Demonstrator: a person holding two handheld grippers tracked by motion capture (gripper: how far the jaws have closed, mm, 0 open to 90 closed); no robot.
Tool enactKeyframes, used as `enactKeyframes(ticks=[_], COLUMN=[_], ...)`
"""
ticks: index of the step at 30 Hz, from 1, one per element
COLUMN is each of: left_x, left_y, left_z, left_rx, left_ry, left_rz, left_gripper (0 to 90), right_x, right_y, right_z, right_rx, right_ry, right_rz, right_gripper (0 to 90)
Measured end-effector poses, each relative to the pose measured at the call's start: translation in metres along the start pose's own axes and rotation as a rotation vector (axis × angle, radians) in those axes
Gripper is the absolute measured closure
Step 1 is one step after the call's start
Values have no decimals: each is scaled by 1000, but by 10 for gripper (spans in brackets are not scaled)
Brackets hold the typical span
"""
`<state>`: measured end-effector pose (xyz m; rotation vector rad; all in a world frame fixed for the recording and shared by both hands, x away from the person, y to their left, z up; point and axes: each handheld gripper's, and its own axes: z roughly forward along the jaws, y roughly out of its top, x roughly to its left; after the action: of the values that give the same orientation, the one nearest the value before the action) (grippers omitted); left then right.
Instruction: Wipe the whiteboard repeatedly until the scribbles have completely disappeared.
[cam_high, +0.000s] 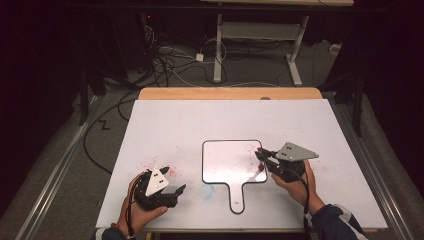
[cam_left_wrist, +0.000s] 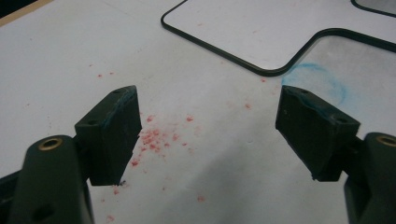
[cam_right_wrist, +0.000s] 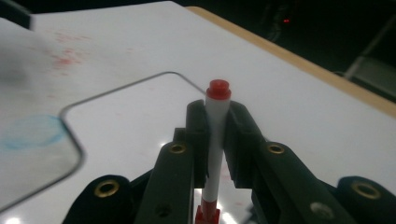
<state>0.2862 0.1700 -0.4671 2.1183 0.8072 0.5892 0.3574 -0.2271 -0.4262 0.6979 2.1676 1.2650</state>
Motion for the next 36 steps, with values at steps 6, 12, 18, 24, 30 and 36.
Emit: enactKeyframes(ticks=[6, 12, 18, 24, 30, 36], left_x=[0, -1, 0, 0, -1, -1], left_y=[1, 0, 0, 0, 0, 0], left_z=[2, 0, 1, 1, 1, 2], left_rx=[4, 0, 3, 3, 3, 9], left_ry=[-3, -7, -9, -11, -14, -22], left_rz=[3, 3, 3, 5, 7, 14], left_gripper=[217, 217, 219, 219, 217, 217], right_x=[2, 19, 7, -8, 18, 27], right_y=[-1, 4, 4, 1, 6, 10], right_z=[2, 7, 11, 13, 17, 25], right_rx=[-29, -37, -16, -33, -47, -55], right_ry=[72, 168, 75, 48, 197, 231], right_rz=[35, 31, 4, 55, 31, -13], right_gripper=[814, 815, 815, 815, 815, 815])
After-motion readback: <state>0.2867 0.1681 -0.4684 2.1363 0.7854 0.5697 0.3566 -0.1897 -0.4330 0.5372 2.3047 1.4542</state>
